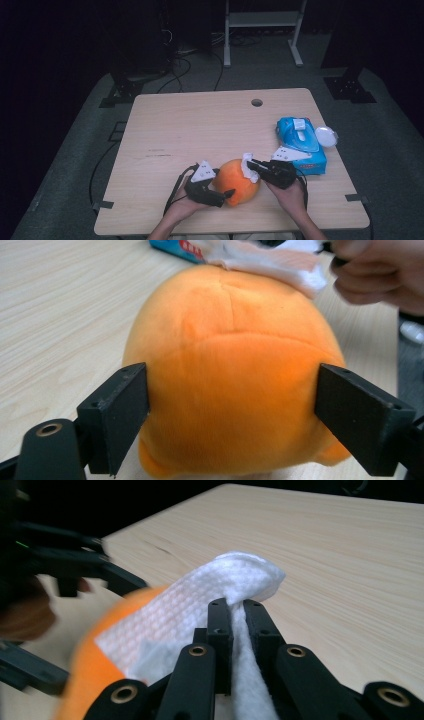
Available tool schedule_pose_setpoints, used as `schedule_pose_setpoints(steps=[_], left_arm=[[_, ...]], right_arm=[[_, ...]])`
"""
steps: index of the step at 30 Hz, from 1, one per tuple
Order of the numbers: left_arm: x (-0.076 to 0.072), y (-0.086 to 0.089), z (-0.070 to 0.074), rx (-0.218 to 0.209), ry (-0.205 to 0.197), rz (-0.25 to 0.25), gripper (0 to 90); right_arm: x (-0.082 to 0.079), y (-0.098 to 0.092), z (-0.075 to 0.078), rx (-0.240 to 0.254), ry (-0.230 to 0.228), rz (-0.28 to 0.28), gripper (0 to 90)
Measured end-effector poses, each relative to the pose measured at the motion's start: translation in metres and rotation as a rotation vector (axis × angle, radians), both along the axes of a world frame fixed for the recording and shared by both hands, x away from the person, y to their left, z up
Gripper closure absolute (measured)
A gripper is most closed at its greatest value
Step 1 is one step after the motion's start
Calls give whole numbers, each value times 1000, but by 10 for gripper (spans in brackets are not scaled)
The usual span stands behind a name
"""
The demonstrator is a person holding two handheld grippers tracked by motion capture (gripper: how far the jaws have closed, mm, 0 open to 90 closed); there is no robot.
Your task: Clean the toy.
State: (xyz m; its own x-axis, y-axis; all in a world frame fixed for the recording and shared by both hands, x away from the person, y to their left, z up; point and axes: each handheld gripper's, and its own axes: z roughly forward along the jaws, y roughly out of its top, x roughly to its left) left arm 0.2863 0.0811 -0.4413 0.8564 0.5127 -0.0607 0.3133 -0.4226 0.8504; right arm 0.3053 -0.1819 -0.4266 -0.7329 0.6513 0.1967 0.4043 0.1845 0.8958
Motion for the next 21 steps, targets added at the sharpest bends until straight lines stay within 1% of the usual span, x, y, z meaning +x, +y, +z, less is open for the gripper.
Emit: schedule_pose_setpoints(steps=[1, 2, 3, 4, 5, 6, 7, 8, 10, 11, 12, 14, 15, 16, 17, 18, 19, 20, 21], left_arm=[[1, 0, -1, -6, 3, 2, 154], [1, 1, -1, -3, 3, 2, 158], [2, 2, -1, -2, 5, 5, 161], [2, 2, -1, -1, 8, 9, 162], [1, 2, -2, 1, 11, 12, 162], [1, 3, -2, 3, 8, 11, 161], [1, 5, -1, 3, 9, 11, 161], [1, 5, -1, -8, 9, 10, 160], [0, 3, 0, -20, 7, 6, 142], [-1, 1, 1, -28, 6, 4, 121], [-2, -2, 1, -22, 0, -3, 105], [-3, -6, 0, 24, -23, -6, 101], [-3, -6, -1, 36, -27, -6, 114], [-3, -4, -1, 50, -22, -6, 135], [-2, -2, -2, 64, -15, -7, 148], [-2, 0, -3, 65, -14, -10, 157], [-2, 2, -4, 56, -5, -7, 163], [-1, 3, -4, 48, 5, -6, 162], [-2, 4, -2, 36, 12, -5, 161]], right_arm=[[-3, 5, 2, 10, -8, 28, 824], [-6, 11, 5, 12, -13, 62, 825], [-10, 19, 7, 16, -17, 105, 825], [-14, 27, 8, 8, -26, 145, 824], [-18, 35, 8, -29, -47, 170, 823], [-20, 40, 9, -61, -70, 173, 824], [-19, 40, 9, -67, -74, 165, 823], [-16, 35, 9, -60, -59, 142, 824], [-8, 21, 7, -50, -51, 80, 823], [-5, 14, 5, -30, -29, 58, 823], [-4, 10, 4, -14, -16, 45, 823], [-6, 11, 5, -16, -14, 52, 823], [-9, 15, 6, -12, -16, 72, 823], [-12, 21, 7, -8, -22, 113, 822], [-15, 27, 7, -23, -34, 145, 823], [-16, 32, 7, -54, -52, 150, 823], [-15, 33, 7, -65, -56, 145, 823], [-12, 30, 7, -56, -48, 128, 823], [-9, 25, 6, -49, -39, 96, 822]])
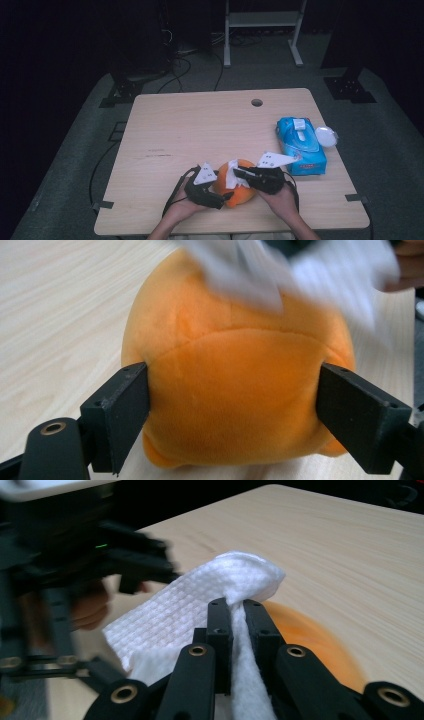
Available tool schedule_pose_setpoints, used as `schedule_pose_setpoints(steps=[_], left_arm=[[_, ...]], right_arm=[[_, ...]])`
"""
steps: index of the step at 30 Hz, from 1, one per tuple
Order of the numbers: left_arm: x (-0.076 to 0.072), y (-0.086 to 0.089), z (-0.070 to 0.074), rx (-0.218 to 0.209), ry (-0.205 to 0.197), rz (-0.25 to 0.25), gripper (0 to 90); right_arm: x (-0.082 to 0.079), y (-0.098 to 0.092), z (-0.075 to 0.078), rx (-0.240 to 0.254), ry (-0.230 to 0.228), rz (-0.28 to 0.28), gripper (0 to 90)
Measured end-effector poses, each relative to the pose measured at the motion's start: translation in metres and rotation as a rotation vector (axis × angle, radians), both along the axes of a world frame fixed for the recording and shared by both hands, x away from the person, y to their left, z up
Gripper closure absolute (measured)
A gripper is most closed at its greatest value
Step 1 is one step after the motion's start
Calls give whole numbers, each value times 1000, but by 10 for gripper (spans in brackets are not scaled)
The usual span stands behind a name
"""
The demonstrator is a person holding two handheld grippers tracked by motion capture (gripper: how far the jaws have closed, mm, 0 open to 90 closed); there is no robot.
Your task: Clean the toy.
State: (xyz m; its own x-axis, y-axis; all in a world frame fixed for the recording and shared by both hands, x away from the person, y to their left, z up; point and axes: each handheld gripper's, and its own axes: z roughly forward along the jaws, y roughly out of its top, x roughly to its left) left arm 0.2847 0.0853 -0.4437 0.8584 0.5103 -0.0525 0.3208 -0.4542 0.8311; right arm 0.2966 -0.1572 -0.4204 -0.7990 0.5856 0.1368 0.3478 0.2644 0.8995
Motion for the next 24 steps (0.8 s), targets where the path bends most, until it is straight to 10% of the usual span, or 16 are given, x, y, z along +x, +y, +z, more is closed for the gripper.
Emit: schedule_pose_setpoints(steps=[4, 9, 14, 20, 24], left_arm=[[-1, -4, 12, -86, -50, 14, 128], [1, -5, 3, -28, -40, 14, 188], [5, 6, 2, -52, 4, 23, 191], [1, -2, 9, -71, -49, 11, 123], [5, 7, 5, -57, -14, 26, 211]], right_arm=[[9, -22, -4, 54, 58, -77, 822], [3, -9, -1, 15, 29, -18, 822], [17, -35, -15, 46, 107, -139, 822], [6, -20, -8, 102, 76, -68, 821], [8, -21, -12, 110, 82, -61, 820]])
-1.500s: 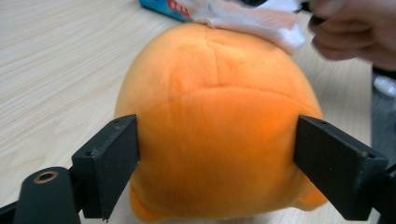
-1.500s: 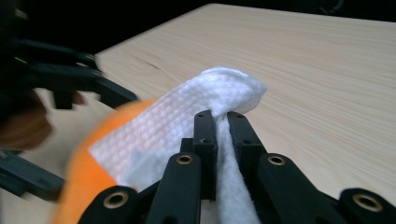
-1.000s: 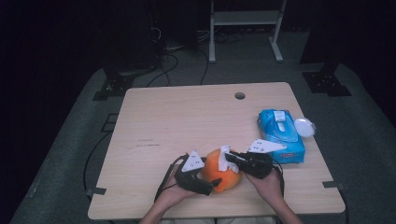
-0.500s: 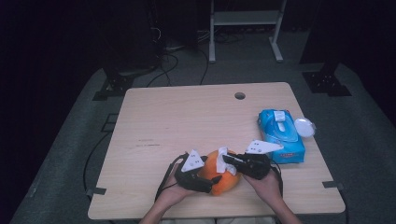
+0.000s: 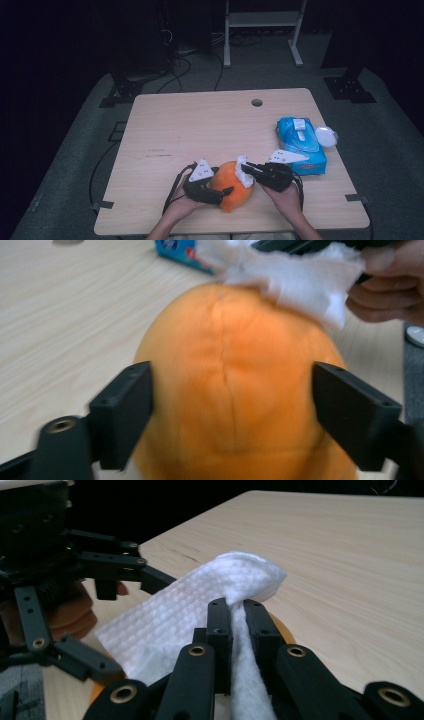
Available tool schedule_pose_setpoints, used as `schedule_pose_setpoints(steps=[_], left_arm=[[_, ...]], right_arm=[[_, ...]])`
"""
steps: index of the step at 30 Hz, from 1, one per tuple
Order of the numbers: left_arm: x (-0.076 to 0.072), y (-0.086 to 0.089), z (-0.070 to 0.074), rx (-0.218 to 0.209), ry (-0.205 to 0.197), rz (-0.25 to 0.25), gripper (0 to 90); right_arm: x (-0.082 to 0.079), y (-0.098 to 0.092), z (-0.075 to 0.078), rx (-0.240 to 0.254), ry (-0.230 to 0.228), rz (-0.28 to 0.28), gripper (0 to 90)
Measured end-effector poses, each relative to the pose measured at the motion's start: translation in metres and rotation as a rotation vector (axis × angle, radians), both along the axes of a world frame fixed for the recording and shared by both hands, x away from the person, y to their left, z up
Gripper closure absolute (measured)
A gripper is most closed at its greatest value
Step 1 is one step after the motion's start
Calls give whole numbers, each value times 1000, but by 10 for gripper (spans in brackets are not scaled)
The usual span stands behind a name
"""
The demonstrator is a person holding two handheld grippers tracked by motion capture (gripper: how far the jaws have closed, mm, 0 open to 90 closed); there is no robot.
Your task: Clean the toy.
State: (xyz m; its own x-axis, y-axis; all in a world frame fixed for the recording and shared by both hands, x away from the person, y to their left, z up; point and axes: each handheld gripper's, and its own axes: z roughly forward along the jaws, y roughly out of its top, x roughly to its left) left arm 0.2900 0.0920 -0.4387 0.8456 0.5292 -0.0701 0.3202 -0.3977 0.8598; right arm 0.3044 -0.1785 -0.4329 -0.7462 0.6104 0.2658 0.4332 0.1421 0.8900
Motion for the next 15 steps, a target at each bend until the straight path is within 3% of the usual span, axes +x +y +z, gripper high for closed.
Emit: schedule_pose_setpoints(steps=[4, 7, 12, 15], left_arm=[[1, 3, -2, -3, 11, -2, 225], [2, 6, -3, -7, 13, -7, 227], [4, 8, -4, -4, 22, -17, 230], [4, 9, -4, -6, 28, -19, 234]], right_arm=[[7, -10, -11, -39, 20, -56, 819], [6, -12, -11, -72, 13, -66, 820], [5, -9, -7, -77, 0, -55, 820], [7, -11, -11, -72, 24, -59, 820]])
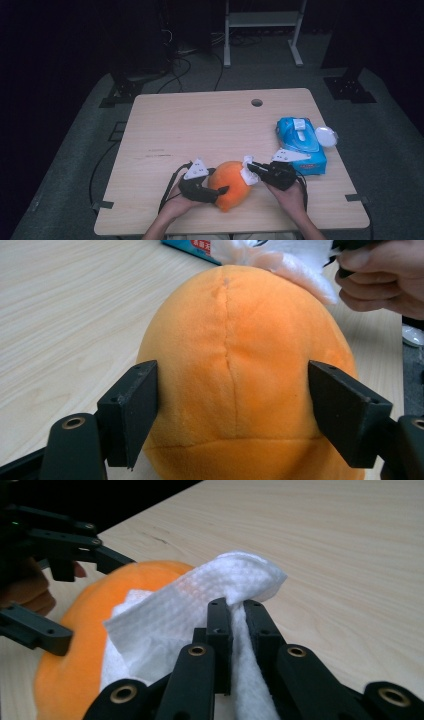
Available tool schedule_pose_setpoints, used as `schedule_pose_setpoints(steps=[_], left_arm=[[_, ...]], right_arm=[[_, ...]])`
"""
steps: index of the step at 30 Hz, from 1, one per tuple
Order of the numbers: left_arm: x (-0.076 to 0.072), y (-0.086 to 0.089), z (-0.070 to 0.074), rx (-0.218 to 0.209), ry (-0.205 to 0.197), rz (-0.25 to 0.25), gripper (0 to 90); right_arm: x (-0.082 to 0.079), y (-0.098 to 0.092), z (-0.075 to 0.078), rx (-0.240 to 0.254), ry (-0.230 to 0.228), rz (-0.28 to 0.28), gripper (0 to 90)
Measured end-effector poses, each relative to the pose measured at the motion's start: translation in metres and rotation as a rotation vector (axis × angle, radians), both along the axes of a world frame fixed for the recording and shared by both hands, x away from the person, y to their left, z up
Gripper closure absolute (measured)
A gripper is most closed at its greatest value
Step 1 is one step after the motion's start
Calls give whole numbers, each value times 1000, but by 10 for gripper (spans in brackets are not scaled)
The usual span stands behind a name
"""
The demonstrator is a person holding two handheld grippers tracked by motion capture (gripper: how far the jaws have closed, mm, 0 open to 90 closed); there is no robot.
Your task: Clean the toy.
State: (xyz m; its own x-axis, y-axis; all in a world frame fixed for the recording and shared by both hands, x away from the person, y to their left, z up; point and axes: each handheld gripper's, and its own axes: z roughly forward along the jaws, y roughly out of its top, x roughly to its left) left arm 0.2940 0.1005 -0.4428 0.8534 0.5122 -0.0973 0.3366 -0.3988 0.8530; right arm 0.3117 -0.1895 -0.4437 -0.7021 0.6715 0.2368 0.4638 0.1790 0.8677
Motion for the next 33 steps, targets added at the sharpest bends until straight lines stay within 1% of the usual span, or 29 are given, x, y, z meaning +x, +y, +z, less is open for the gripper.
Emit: schedule_pose_setpoints(steps=[2, 3, 5, 6, 8, 9, 10, 12, 13, 14, 15, 17, 18, 19, 20, 21, 22, 23, 24, 25, 26, 27, 29, 31, 33], left_arm=[[0, 1, 0, 0, -2, -4, 234], [0, 1, 0, -1, -2, -6, 234], [0, 0, 1, 5, -3, -12, 233], [0, -1, 1, 7, -3, -11, 232], [0, -6, 2, 7, -10, -12, 223], [-1, -8, 3, 8, -15, -11, 212], [-1, -9, 4, 6, -12, -4, 192], [-2, -7, 8, -9, -4, 16, 134], [-2, -6, 10, -6, -8, 27, 111], [-3, -5, 11, -11, -5, 35, 100], [-3, -5, 11, -13, 8, 40, 96], [-3, -8, 7, 13, 36, 33, 97], [-3, -11, 3, 23, 57, 22, 98], [-3, -13, -1, 34, 60, 12, 106], [-4, -13, 2, 43, 26, 8, 150], [-5, -12, 5, 47, 13, 8, 245], [-4, -11, 9, 51, -9, 1, 281], [-5, -10, 13, 43, -29, -1, 319], [-4, -9, 18, 50, -52, -1, 334], [-4, -8, 20, 53, -59, 2, 340], [-3, -6, 21, 44, -58, 4, 339], [-2, -5, 21, 35, -50, 6, 338], [-1, -3, 17, 10, -31, 14, 307], [0, -1, 16, -16, -9, 29, 227], [1, 0, 16, -20, -3, 41, 155]], right_arm=[[2, -2, -3, 1, 28, -13, 821], [2, -2, -3, 0, 28, -13, 820], [0, 0, 1, 20, 22, -12, 821], [-2, 2, 6, 23, 5, 0, 821], [-9, 9, 16, 52, -43, 56, 820], [-11, 13, 20, 51, -59, 76, 820], [-12, 17, 21, 25, -76, 81, 819], [-9, 15, 16, 14, -61, 67, 820], [-6, 11, 12, 14, -45, 53, 820], [-4, 7, 9, 11, -33, 32, 820], [-1, 3, 6, 21, -21, 18, 820], [0, -1, 6, 47, 0, 11, 820], [-1, 1, 7, 52, -5, 17, 820], [-3, 5, 9, 54, -16, 30, 822], [-6, 9, 12, 54, -26, 45, 822], [-10, 15, 16, 60, -41, 70, 822], [-12, 18, 19, 68, -48, 88, 822], [-14, 20, 21, 77, -58, 109, 822], [-17, 24, 25, 77, -73, 129, 822], [-20, 29, 28, 70, -85, 146, 822], [-21, 31, 28, 62, -88, 152, 822], [-20, 34, 26, 42, -93, 149, 823], [-16, 33, 20, 26, -80, 132, 824], [-11, 28, 14, 24, -61, 108, 825], [-9, 23, 14, 25, -61, 87, 825]])
